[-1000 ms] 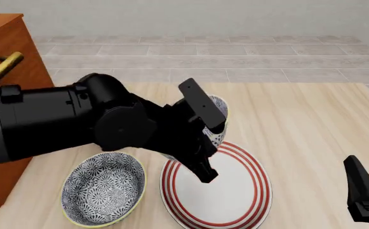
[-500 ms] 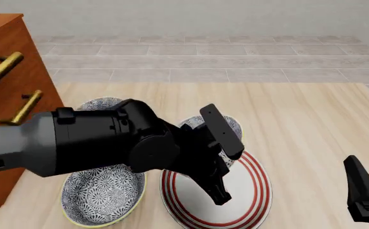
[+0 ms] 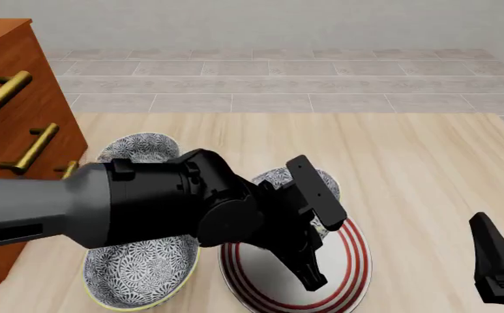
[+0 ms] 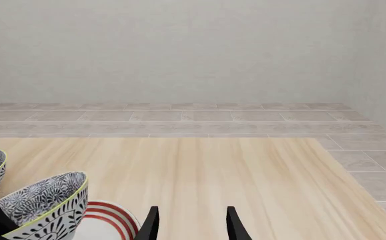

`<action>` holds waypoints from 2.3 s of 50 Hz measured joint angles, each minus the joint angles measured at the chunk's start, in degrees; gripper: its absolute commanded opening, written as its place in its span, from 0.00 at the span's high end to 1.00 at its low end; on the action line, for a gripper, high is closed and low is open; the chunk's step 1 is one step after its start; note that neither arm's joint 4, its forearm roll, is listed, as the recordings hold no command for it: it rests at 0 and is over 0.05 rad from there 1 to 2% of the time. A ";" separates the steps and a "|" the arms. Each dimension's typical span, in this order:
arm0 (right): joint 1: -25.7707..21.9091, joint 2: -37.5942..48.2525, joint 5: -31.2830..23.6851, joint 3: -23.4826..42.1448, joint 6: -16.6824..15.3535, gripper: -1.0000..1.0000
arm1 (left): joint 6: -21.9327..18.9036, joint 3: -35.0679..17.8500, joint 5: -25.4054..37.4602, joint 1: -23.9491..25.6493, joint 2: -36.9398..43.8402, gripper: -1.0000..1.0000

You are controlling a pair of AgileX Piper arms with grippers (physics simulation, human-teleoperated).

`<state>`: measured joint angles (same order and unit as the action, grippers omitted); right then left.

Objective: Put the bowl at the front on the plate.

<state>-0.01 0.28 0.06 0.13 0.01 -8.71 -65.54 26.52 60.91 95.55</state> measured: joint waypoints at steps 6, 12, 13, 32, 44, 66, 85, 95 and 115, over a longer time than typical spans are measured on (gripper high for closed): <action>0.00 0.00 0.00 0.00 -0.01 0.00 | 0.32 0.15 -0.45 0.24 0.74 1.00; 0.00 0.00 0.00 0.00 0.00 0.00 | 0.71 0.38 -0.97 0.43 1.49 1.00; 0.00 0.00 0.00 0.00 0.00 0.00 | 0.77 0.41 -1.05 0.46 1.61 1.00; 0.00 0.00 0.00 0.00 0.00 0.00 | 2.21 0.78 -2.13 0.71 3.13 1.00; 0.00 0.00 0.00 0.00 0.00 0.00 | 2.86 1.27 -2.87 0.90 3.92 1.00; 0.00 0.00 0.00 0.00 0.00 0.00 | 3.90 0.89 -3.29 1.47 4.24 0.00; 0.00 0.00 0.00 0.00 0.00 0.00 | 3.84 1.12 -0.21 2.14 0.12 0.00; 0.00 0.00 0.00 0.00 0.00 0.00 | 2.91 4.07 1.89 0.37 -6.25 0.00; 0.00 0.00 0.00 0.00 0.00 0.00 | 2.55 11.29 2.53 -1.89 -20.02 0.00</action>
<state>-0.01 0.28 0.06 0.13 0.01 -6.16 -54.25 29.06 59.03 75.53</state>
